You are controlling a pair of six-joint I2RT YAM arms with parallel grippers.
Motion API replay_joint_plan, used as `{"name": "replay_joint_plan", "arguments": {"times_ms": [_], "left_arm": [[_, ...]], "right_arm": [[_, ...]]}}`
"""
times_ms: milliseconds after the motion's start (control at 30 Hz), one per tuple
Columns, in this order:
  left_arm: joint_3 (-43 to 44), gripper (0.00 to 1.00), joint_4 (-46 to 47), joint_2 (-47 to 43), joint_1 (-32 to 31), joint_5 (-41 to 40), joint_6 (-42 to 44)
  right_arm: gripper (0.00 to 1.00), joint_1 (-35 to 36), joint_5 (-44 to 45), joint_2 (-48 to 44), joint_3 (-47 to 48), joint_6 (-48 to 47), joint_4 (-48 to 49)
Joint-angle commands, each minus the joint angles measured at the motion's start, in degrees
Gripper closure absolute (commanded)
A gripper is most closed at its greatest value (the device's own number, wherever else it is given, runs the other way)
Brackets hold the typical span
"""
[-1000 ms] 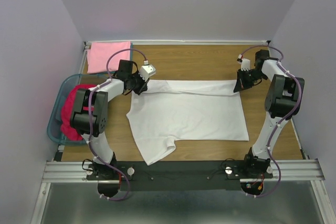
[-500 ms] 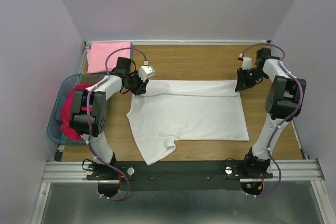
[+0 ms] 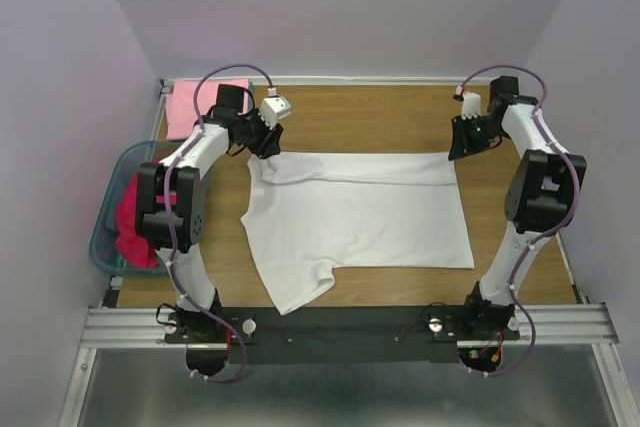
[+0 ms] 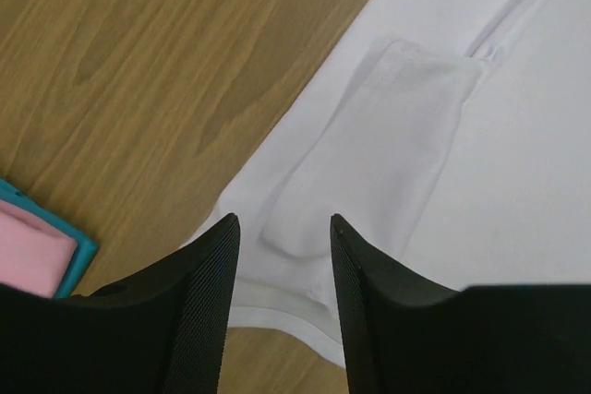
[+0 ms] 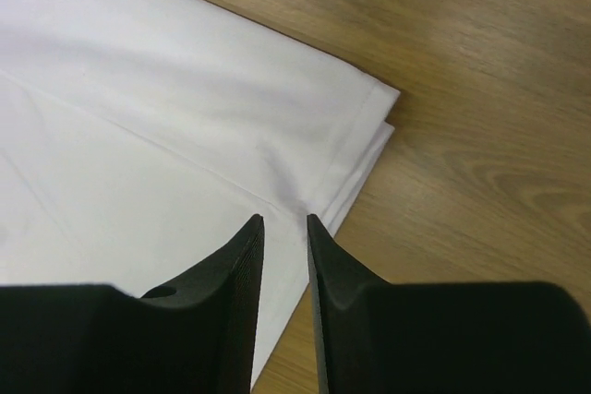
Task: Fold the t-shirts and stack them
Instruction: Fold the tshirt
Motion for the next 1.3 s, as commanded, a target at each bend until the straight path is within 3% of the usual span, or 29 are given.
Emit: {"name": "replay_joint_plan", "arguments": {"times_ms": [0,300,567,867,1000,1100,1133,1267], "left_arm": [[1.7,0.47,-0.4,4.6,-0.2,0.2,-4.1],[1.9,0.46,-1.0,8.3,-0.6,-2.4,-5.5],[1.3,0.57,-1.1,8.9,-1.3,-3.0,-5.8],[1.4,0.57,-0.8,9.9,-1.6,-4.2,-6.8],[1.7,0.57,-0.3,9.9,-1.6,-6.1,-7.5],[1.6,0.69,-0.5,9.3,-1.6,-5.7,-7.6],[1.5,0.79,-0.5,9.0,-1.6,-5.5,-7.6],[0.4,1.0,-1.2,7.2,-1.5,-3.6,-6.6]], "right_arm": [[0.67,2.9,-0.3,1.8,-1.2,-1.0,-2.0],[0.63,4.4,2.8,3.7,-4.9,-3.7,-2.0],[0.63,5.0,5.0,5.0,-4.6,-4.2,-1.8],[0.63,5.7,7.0,5.9,-4.7,-5.3,-1.6],[0.7,6.0,7.7,6.0,-4.8,-5.7,-1.4],[0.79,6.0,8.3,6.1,-4.8,-6.0,-1.2],[0.81,6.0,8.5,6.0,-4.6,-6.0,-1.2],[0.93,6.0,8.6,6.0,-4.2,-6.0,-1.2]]}}
